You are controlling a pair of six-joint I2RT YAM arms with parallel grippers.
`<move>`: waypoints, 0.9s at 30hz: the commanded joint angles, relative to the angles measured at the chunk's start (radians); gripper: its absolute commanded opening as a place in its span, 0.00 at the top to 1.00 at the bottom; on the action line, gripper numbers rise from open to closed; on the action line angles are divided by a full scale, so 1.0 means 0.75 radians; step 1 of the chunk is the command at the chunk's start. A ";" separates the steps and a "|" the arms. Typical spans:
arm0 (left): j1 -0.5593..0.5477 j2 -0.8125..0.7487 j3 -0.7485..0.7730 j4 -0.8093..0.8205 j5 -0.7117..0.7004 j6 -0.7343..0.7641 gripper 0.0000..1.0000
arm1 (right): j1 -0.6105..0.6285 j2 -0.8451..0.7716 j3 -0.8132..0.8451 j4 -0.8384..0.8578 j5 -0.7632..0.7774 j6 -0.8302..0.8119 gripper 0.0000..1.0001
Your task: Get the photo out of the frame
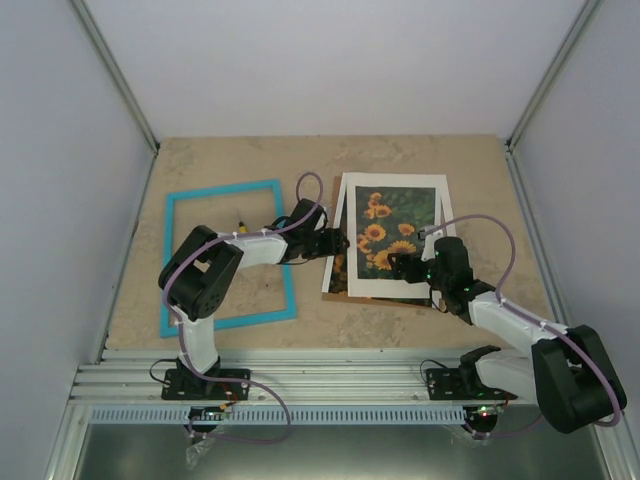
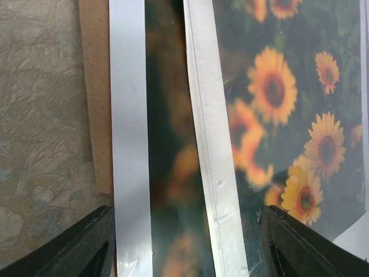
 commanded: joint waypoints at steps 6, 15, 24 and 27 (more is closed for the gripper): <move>0.002 -0.073 -0.009 0.032 0.084 -0.021 0.31 | 0.011 0.028 0.000 0.045 0.002 -0.022 0.02; 0.002 -0.092 -0.018 0.054 0.100 -0.044 0.32 | 0.013 0.040 0.004 0.046 0.002 -0.023 0.02; 0.003 -0.033 0.009 0.107 0.110 -0.081 0.33 | 0.015 0.046 0.006 0.050 0.000 -0.021 0.02; 0.010 0.000 0.030 0.113 0.120 -0.085 0.33 | 0.015 0.044 0.004 0.047 -0.001 -0.023 0.02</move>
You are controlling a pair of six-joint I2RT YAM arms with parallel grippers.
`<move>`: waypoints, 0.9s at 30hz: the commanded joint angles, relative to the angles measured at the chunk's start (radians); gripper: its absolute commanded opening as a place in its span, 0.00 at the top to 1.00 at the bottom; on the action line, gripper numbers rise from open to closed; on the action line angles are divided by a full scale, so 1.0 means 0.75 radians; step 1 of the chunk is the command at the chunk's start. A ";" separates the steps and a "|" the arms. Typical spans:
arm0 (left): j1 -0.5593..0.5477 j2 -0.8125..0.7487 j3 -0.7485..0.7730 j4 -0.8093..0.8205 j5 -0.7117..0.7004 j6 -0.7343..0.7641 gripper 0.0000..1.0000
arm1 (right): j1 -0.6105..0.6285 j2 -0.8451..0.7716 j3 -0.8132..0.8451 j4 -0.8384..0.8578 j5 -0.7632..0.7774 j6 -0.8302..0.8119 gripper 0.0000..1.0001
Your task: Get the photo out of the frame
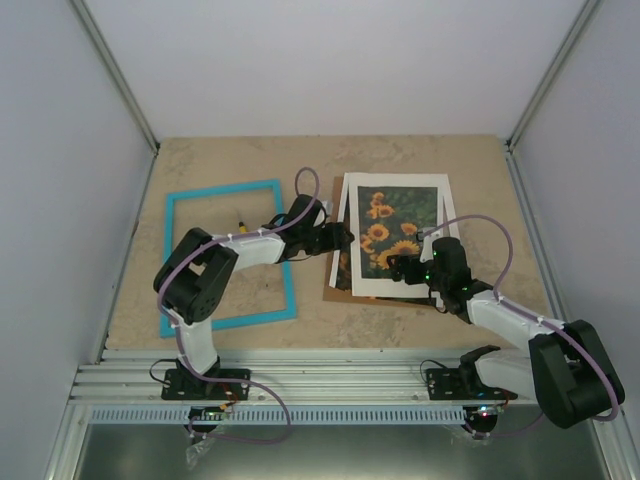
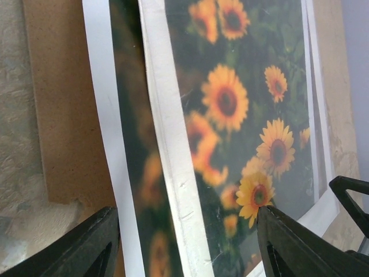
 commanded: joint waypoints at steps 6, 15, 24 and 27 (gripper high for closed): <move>0.028 0.095 0.048 0.119 0.097 -0.066 0.35 | 0.010 0.003 0.004 0.047 0.000 -0.021 0.02; 0.033 0.124 0.058 0.201 0.173 -0.123 0.44 | 0.012 0.013 0.008 0.049 -0.001 -0.022 0.02; 0.059 0.175 0.038 0.277 0.207 -0.211 0.47 | 0.014 0.014 0.008 0.048 0.003 -0.020 0.02; 0.063 0.203 0.037 0.309 0.235 -0.241 0.48 | 0.015 0.018 0.010 0.048 0.002 -0.020 0.02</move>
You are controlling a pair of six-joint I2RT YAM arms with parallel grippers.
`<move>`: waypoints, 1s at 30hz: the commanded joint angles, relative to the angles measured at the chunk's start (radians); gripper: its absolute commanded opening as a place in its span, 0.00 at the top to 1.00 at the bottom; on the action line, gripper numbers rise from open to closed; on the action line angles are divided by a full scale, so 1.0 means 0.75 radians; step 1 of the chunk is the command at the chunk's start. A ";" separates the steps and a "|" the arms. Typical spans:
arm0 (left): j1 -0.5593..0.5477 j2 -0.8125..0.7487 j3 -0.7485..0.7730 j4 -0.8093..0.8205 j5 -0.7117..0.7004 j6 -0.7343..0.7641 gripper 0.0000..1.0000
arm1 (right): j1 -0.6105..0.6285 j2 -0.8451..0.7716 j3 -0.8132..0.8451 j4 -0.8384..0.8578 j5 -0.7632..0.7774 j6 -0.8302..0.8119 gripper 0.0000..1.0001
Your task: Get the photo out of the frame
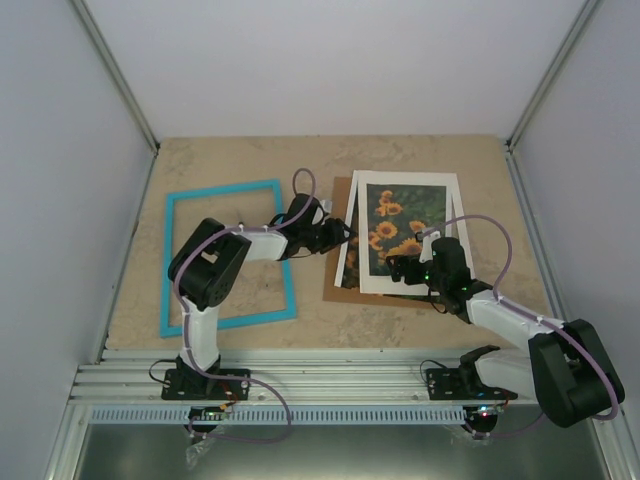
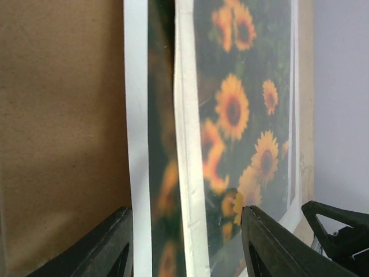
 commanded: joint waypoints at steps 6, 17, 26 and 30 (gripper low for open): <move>0.009 0.073 0.008 0.122 0.088 -0.103 0.49 | 0.010 0.018 0.013 0.050 0.001 -0.022 0.02; 0.009 0.128 0.033 0.169 0.118 -0.180 0.52 | 0.014 0.024 0.014 0.050 0.002 -0.024 0.02; 0.009 0.199 0.113 0.139 0.108 -0.173 0.58 | 0.018 0.032 0.016 0.052 0.004 -0.025 0.02; 0.009 0.230 0.139 0.137 0.098 -0.170 0.64 | 0.020 0.035 0.018 0.054 0.004 -0.024 0.02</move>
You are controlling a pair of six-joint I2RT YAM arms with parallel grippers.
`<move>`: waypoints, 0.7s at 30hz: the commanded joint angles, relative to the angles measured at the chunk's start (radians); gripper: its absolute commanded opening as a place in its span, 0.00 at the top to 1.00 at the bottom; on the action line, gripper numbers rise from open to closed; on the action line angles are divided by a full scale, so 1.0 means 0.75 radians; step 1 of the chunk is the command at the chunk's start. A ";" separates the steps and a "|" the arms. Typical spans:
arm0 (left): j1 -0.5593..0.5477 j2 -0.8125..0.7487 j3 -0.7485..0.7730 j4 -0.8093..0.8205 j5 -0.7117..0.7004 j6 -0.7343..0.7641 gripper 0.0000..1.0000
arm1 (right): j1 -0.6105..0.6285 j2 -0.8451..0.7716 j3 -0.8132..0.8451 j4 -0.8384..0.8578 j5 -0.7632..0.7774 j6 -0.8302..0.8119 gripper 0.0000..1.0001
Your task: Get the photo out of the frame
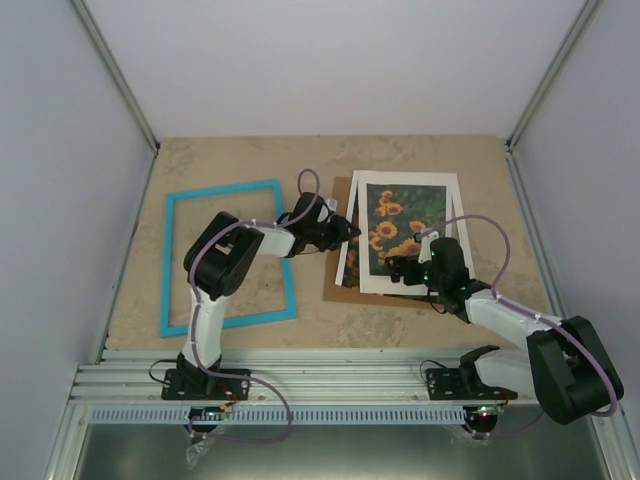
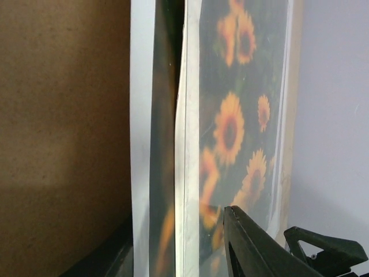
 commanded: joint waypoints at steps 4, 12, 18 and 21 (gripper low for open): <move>0.002 0.042 0.024 0.020 -0.013 0.016 0.76 | 0.014 0.020 0.020 0.046 0.006 -0.024 0.02; 0.001 -0.047 -0.078 0.070 -0.037 0.036 1.00 | 0.020 0.033 0.026 0.048 0.007 -0.026 0.02; 0.013 -0.128 -0.166 0.043 -0.068 0.078 1.00 | 0.020 0.027 0.025 0.046 0.009 -0.029 0.02; 0.028 -0.185 -0.227 0.026 -0.077 0.101 1.00 | 0.020 0.017 0.022 0.043 0.012 -0.028 0.02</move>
